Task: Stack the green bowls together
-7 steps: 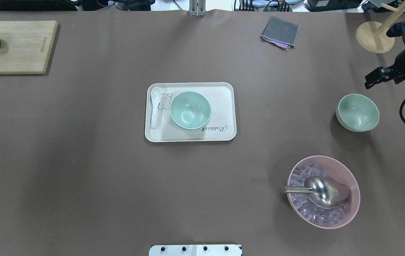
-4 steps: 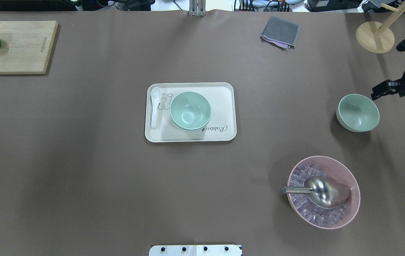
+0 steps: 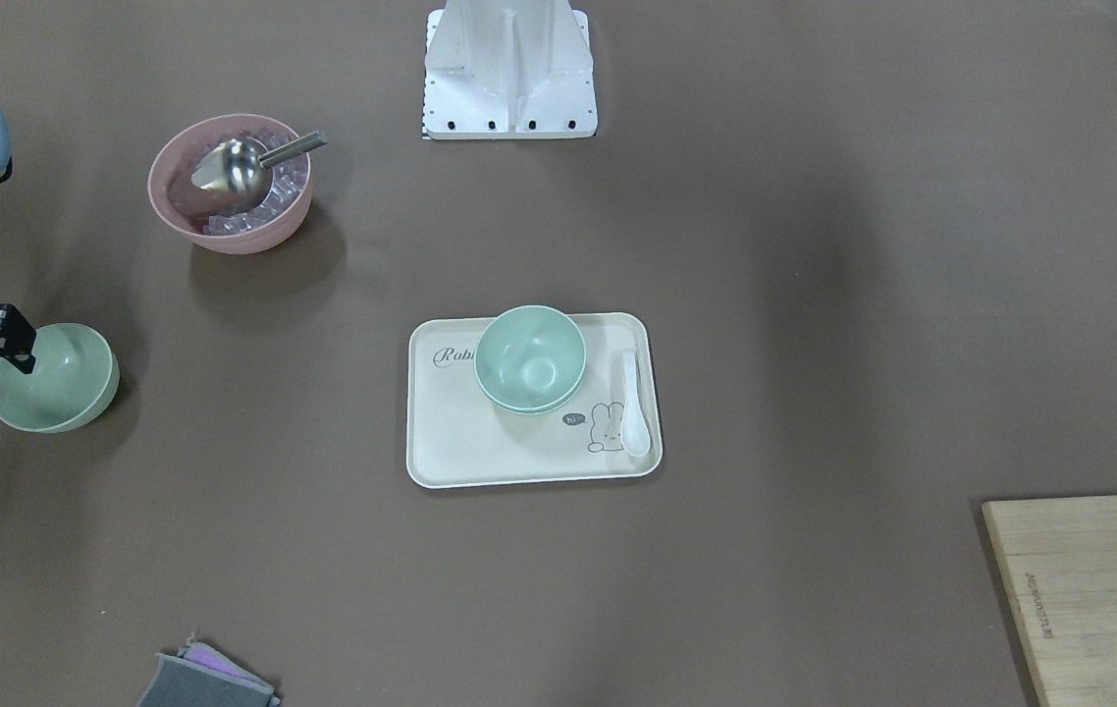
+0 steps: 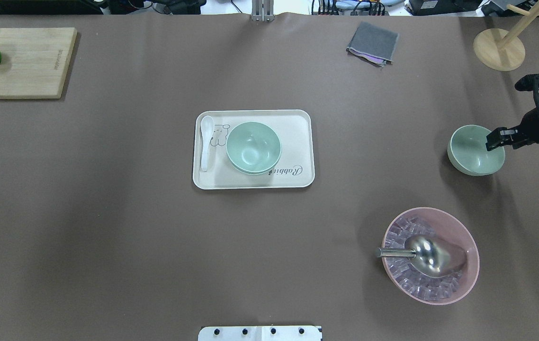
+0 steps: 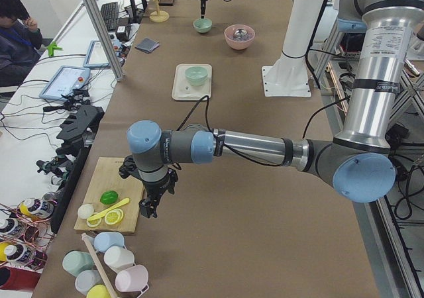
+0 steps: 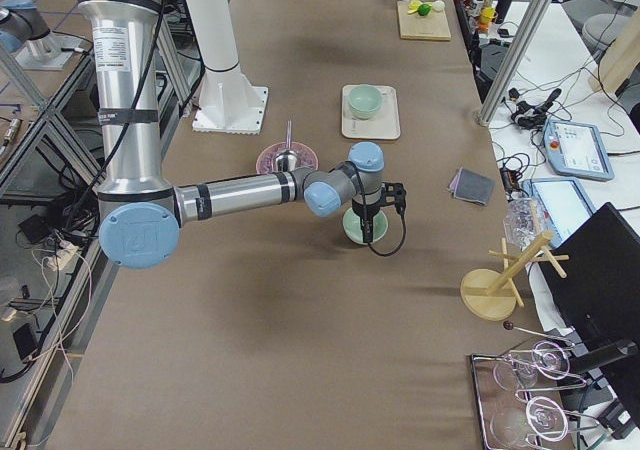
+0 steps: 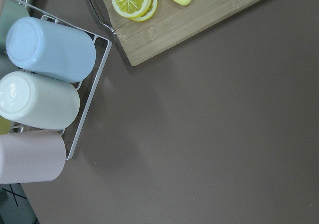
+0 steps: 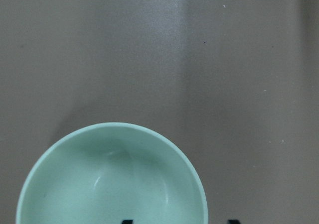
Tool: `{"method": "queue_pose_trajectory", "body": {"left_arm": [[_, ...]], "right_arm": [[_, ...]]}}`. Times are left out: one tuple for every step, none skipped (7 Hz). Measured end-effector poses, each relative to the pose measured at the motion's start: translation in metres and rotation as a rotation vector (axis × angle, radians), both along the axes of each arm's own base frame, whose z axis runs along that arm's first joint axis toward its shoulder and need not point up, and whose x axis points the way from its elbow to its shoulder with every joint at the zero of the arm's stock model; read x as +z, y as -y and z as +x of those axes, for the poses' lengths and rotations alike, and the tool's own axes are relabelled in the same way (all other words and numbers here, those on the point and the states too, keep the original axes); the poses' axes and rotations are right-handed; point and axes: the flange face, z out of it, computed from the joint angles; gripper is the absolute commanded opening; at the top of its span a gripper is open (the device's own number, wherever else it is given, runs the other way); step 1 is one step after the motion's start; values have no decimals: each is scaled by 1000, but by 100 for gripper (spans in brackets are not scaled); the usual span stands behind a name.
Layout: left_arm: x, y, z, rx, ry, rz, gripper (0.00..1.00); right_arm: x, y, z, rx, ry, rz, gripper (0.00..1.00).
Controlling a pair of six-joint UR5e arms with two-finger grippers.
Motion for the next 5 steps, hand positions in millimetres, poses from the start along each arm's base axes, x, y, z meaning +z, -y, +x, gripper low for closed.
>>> {"method": "queue_pose_trajectory", "body": {"left_arm": [[0, 0, 0, 0, 0, 0, 99], [1, -1, 0, 0, 0, -2, 99], [4, -3, 1, 1, -1, -6, 99], [5, -5, 1, 2, -2, -8, 99], [6, -5, 1, 3, -3, -8, 99]], "right_arm": [[11, -3, -1, -2, -9, -1, 48], [23, -5, -2, 3, -8, 2, 43], [30, -5, -3, 13, -1, 2, 29], [32, -5, -4, 19, 2, 1, 23], [32, -4, -4, 21, 5, 2, 17]]}}
